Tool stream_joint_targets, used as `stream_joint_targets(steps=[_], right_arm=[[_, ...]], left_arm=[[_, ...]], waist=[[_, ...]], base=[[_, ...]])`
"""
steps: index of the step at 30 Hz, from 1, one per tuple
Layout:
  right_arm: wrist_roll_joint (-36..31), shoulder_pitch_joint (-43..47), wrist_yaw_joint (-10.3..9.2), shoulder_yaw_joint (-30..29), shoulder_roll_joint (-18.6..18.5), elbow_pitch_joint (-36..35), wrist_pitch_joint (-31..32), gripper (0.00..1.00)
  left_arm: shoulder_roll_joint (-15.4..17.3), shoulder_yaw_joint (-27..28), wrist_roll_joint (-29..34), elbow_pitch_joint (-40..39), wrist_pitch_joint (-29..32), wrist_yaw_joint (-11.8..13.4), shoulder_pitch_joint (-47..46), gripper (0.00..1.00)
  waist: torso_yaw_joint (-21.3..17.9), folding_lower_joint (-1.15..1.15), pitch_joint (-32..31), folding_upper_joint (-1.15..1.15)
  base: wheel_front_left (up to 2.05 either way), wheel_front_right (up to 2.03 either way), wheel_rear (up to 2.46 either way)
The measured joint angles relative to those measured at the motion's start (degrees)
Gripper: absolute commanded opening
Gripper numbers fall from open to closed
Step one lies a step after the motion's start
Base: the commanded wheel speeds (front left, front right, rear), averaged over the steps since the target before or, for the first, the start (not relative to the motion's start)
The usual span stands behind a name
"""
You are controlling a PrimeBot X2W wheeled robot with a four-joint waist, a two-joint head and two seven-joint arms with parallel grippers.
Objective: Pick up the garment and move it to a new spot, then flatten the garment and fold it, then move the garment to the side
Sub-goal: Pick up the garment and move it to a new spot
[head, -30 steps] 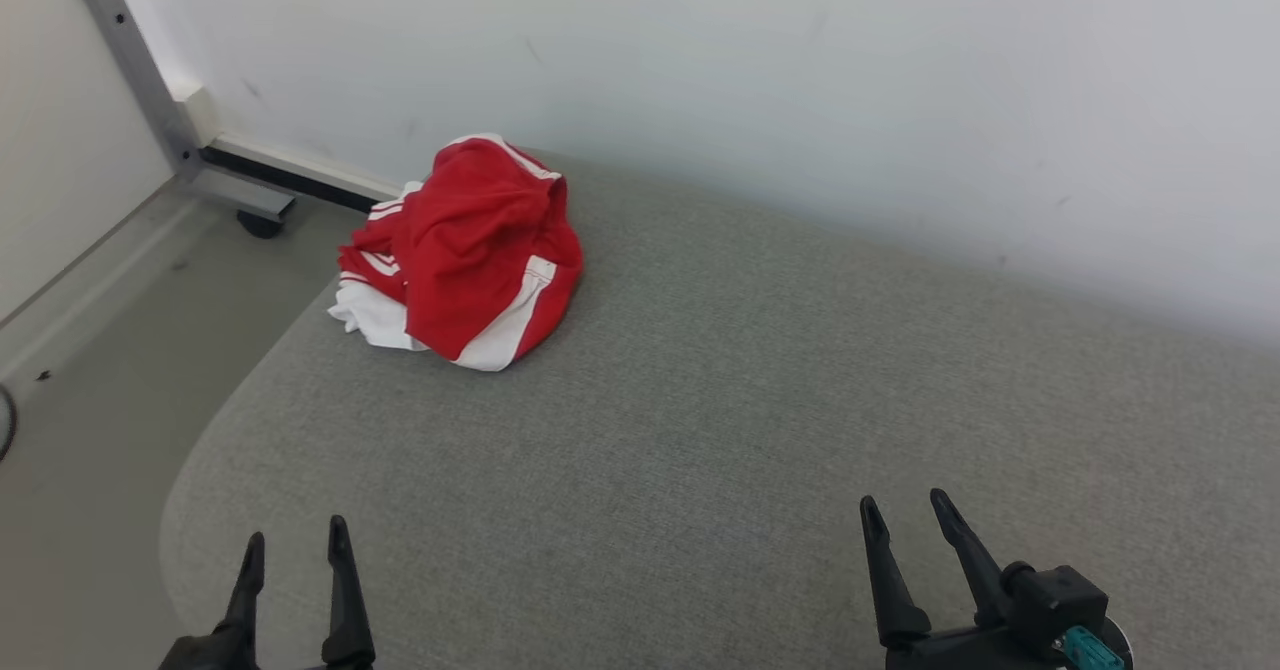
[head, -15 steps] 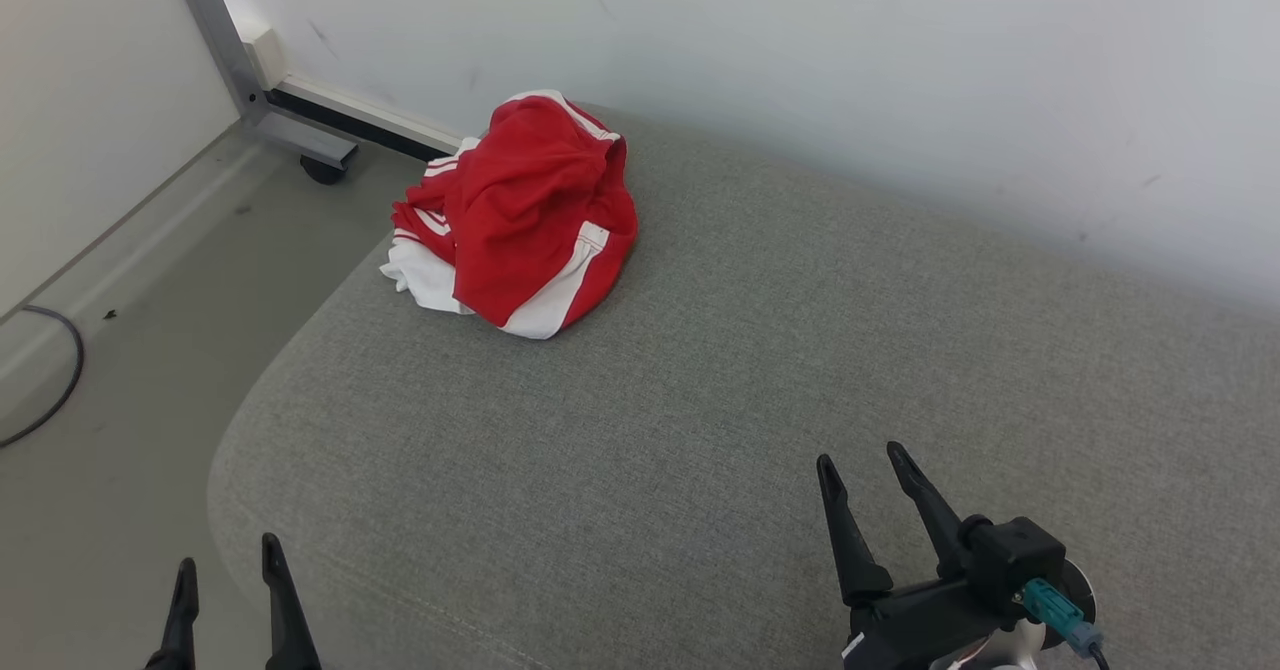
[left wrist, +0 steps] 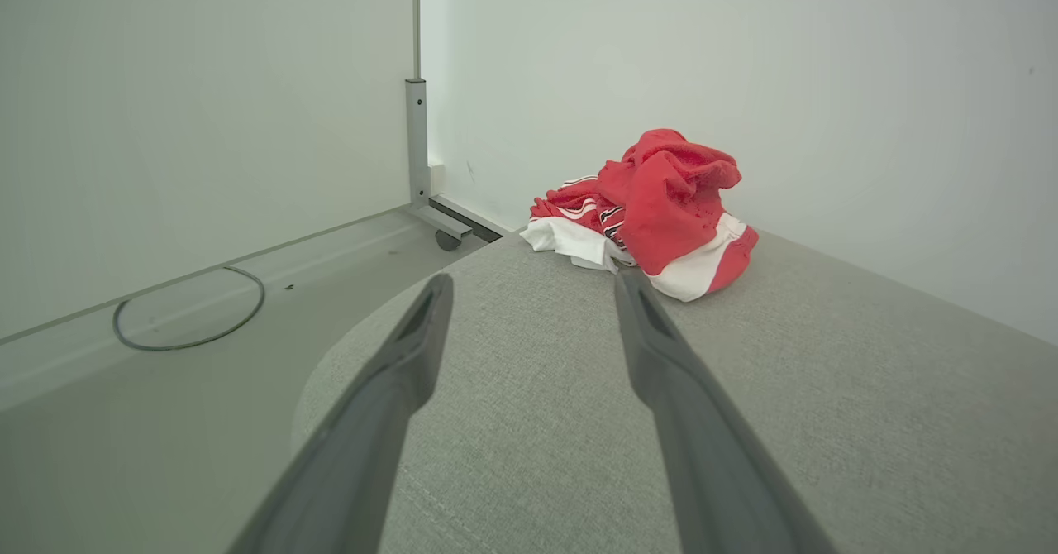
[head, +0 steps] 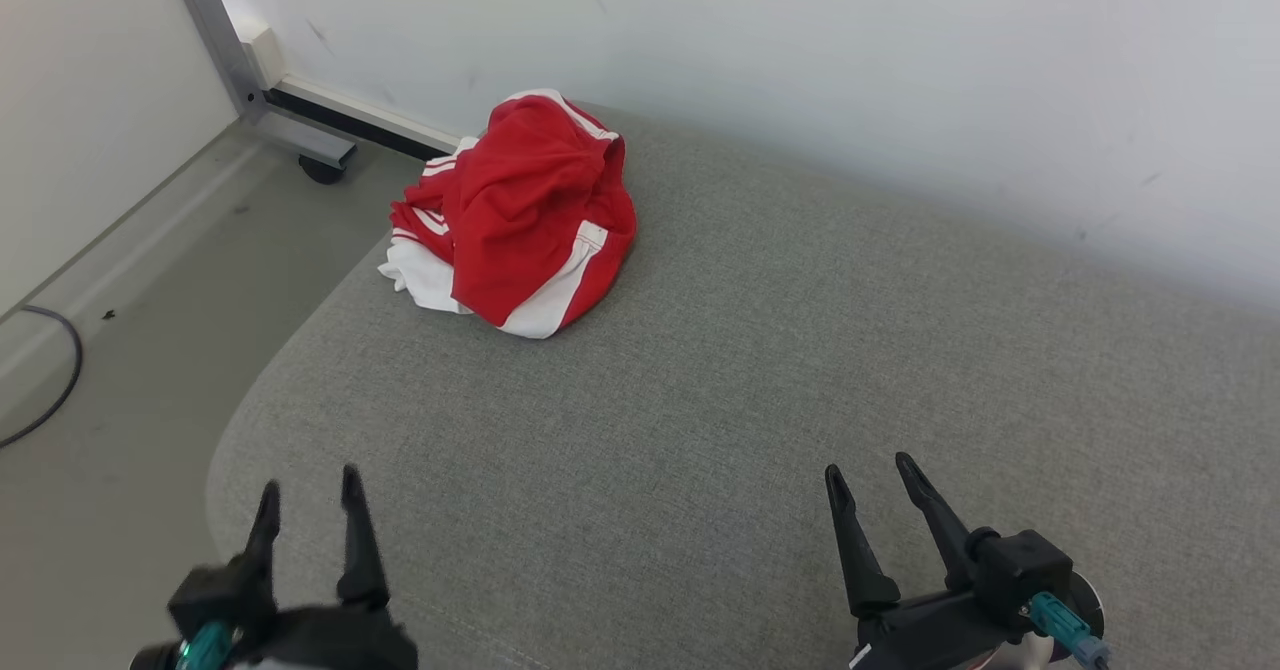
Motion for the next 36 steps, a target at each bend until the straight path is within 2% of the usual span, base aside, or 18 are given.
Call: stream_joint_targets(steps=[3, 9, 11, 13, 17, 20, 25, 31, 36], right_arm=[[-1.08, 0.86, 0.00, -0.88, -0.01, -1.19, 0.48, 1.00], [-3.34, 2.56, 0.00, -1.37, -0.03, -6.34, 3.08, 1.00], [-4.12, 2.05, 0.00, -0.33, -0.03, -8.88, 4.58, 1.00], [-5.59, 0.21, 0.00, 1.12, -0.45, -12.83, 6.89, 1.00], [-5.99, -1.07, 0.00, 2.09, -3.04, -17.85, 9.70, 1.00], [-5.92, -1.21, 0.00, 2.24, -4.23, -20.85, 11.11, 1.00], [-5.66, -0.72, 0.00, 2.29, -4.45, -24.93, 11.77, 1.00], [-5.17, -0.42, 0.00, 3.50, -3.99, -26.27, 11.50, 1.00], [-5.12, -0.49, 0.00, 3.50, -3.71, -26.58, 10.95, 1.00]], left_arm=[[-0.05, -2.56, -0.14, 3.94, 2.50, -1.24, -7.20, 1.00], [0.05, -5.36, -1.13, 15.04, 7.55, -1.93, -25.89, 1.00], [1.08, -4.50, -1.59, 19.14, 8.60, -1.96, -31.34, 1.00], [4.00, -4.22, -1.46, 25.66, 12.70, -2.04, -39.41, 1.00], [6.82, -2.65, -3.10, 32.27, 18.28, -3.13, -48.77, 1.00], [9.33, -2.07, -4.31, 36.75, 23.60, -4.16, -53.95, 1.00], [12.61, -0.59, -5.97, 41.30, 27.95, -4.39, -59.55, 1.00], [13.97, -0.48, -5.73, 45.74, 30.63, -0.86, -61.10, 1.00], [14.63, -1.35, -4.37, 46.55, 29.78, 3.10, -61.58, 1.00]], waist=[[0.15, 0.00, 0.49, 0.00], [0.17, 0.01, 3.21, 0.00], [-0.21, 0.00, 4.30, 0.00], [-1.38, 0.01, 6.15, 0.00], [-3.65, 0.01, 9.27, 0.00], [-6.09, 0.01, 11.93, 0.01], [-11.15, 0.01, 16.83, 0.00], [-16.49, 0.02, 22.50, 0.01], [-20.17, 0.02, 26.23, 0.01]], base=[[0.00, 0.00, 0.00], [0.00, 0.00, 0.00], [0.00, 0.00, 0.00], [0.00, 0.00, 0.00], [0.00, 0.00, 0.00], [0.00, 0.00, 0.00], [0.00, 0.00, 0.00], [0.00, 0.00, 0.00], [0.00, 0.00, 0.00]])
